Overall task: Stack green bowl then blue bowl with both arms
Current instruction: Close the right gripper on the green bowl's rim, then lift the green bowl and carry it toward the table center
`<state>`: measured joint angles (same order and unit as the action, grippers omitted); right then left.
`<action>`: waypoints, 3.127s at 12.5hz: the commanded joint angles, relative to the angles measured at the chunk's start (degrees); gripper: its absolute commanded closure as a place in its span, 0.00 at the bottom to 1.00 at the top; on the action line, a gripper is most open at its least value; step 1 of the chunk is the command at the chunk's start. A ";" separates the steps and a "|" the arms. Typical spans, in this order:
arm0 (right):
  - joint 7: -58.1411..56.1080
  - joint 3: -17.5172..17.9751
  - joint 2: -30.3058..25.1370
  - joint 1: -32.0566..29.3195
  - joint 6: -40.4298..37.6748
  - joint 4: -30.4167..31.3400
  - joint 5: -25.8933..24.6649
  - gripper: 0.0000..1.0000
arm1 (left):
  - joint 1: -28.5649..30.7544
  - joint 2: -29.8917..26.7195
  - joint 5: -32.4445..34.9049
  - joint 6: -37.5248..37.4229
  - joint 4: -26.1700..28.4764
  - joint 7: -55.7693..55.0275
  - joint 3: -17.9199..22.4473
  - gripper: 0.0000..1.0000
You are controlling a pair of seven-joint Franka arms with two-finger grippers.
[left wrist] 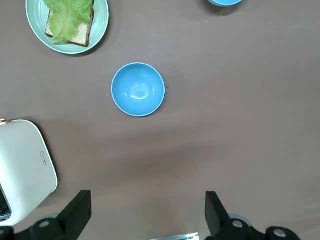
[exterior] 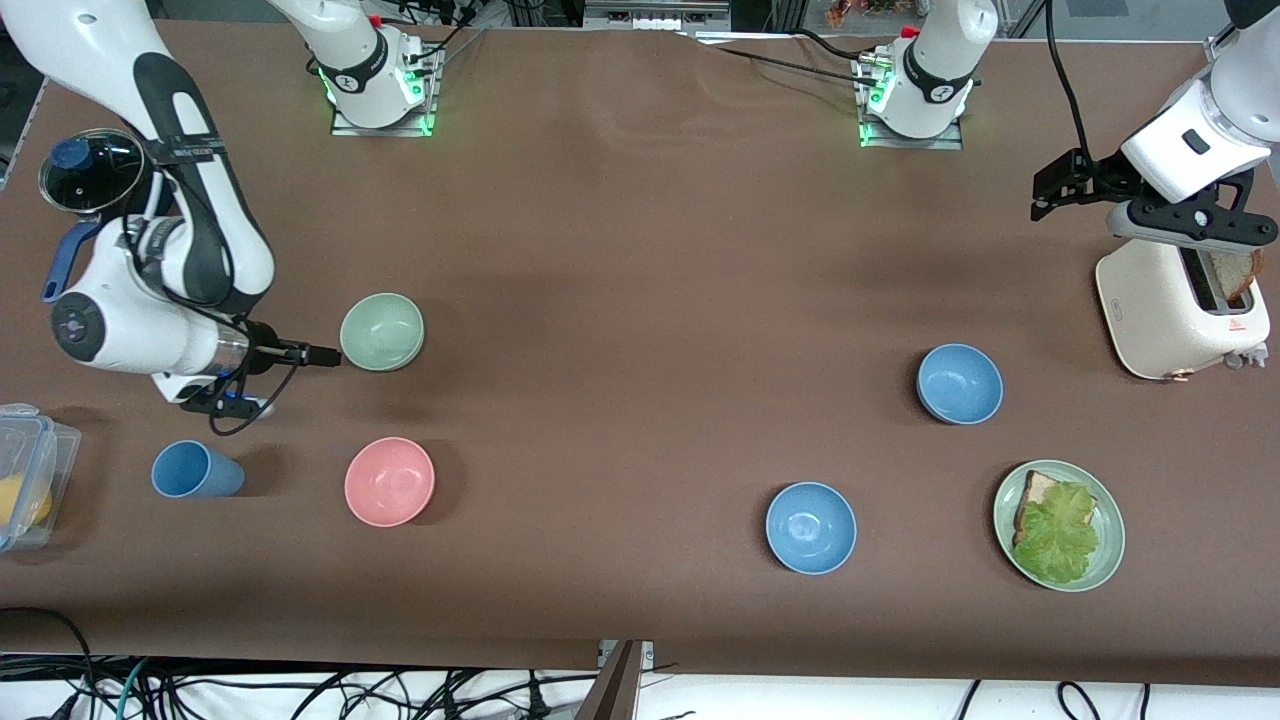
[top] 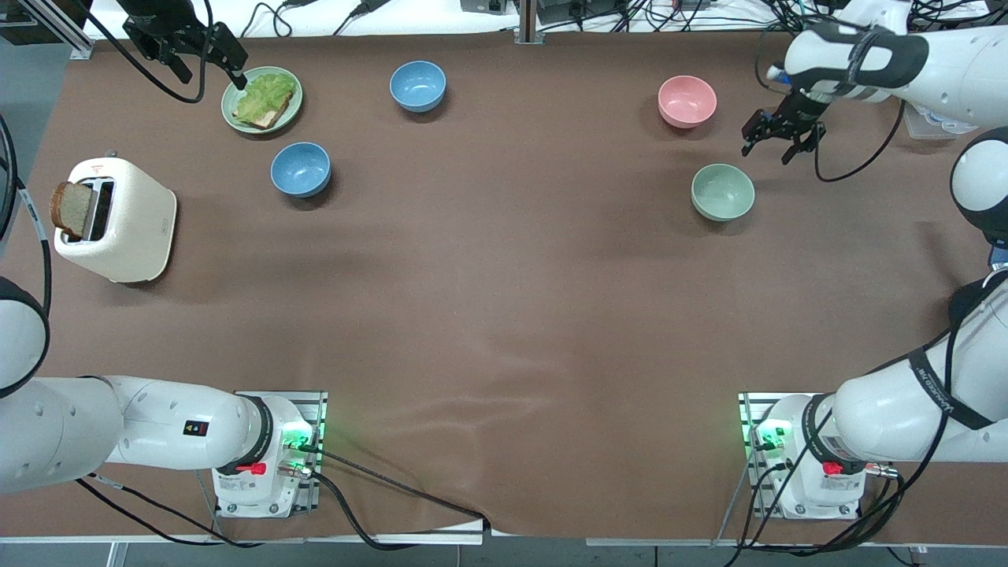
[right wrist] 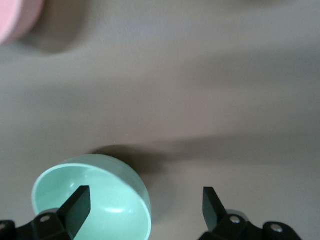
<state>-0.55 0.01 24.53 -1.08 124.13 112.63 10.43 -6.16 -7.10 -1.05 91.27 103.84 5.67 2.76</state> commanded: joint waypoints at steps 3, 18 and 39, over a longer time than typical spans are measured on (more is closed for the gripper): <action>0.63 0.96 -1.85 0.21 5.50 7.07 1.00 0.01 | 0.00 -0.19 1.75 -1.09 -0.92 -0.66 -0.21 0.00; 3.18 4.55 -2.11 0.21 10.43 8.24 1.17 1.00 | 0.09 -0.10 1.75 -1.79 -3.38 -0.05 -0.56 0.00; 52.14 13.35 20.29 33.33 14.46 -25.35 5.39 1.00 | 2.28 6.84 1.58 -3.99 -11.90 -0.40 -0.73 0.00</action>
<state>51.45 13.49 42.87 30.72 136.75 89.01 14.80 -5.18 -1.05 -1.05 87.07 93.42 5.67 2.54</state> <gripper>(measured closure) 0.943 0.000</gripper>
